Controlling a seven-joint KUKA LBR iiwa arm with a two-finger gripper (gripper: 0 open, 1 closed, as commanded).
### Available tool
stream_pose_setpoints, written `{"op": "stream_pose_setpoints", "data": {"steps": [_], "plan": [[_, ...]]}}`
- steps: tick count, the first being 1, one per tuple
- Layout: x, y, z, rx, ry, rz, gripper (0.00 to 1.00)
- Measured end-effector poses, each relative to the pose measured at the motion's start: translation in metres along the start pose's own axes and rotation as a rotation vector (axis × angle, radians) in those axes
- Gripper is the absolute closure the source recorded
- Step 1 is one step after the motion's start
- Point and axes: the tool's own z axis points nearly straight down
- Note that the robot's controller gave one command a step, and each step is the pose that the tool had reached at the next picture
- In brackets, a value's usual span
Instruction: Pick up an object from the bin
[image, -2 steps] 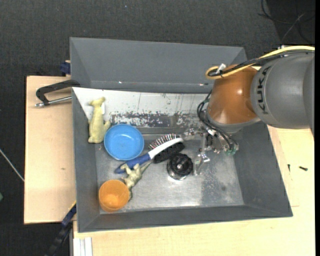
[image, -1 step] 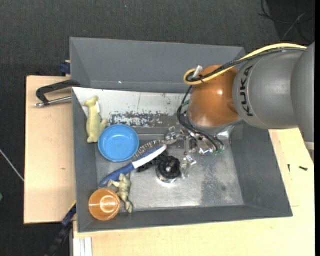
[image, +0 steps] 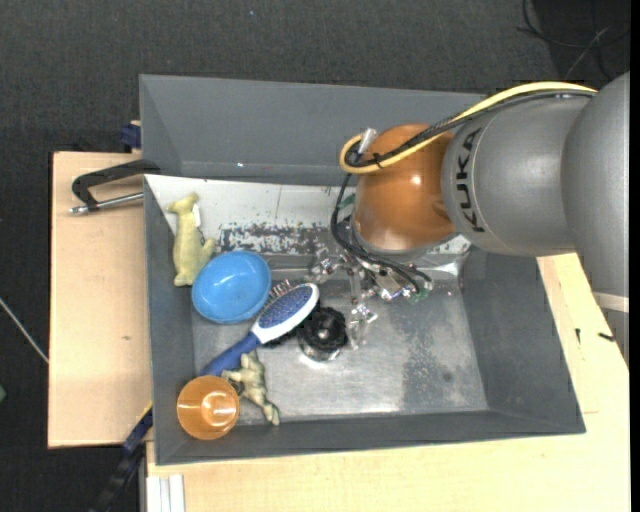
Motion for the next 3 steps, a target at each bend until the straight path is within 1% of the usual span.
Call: {"op": "stream_pose_setpoints", "data": {"steps": [1,2,3], "plan": [[-0.020,0.037,0.010,-0.009,-0.003,-0.339,0.00],[-0.001,0.051,0.007,0.014,-0.018,-0.504,0.00],[0.000,0.052,0.007,0.012,-0.017,-0.507,1.00]]}}
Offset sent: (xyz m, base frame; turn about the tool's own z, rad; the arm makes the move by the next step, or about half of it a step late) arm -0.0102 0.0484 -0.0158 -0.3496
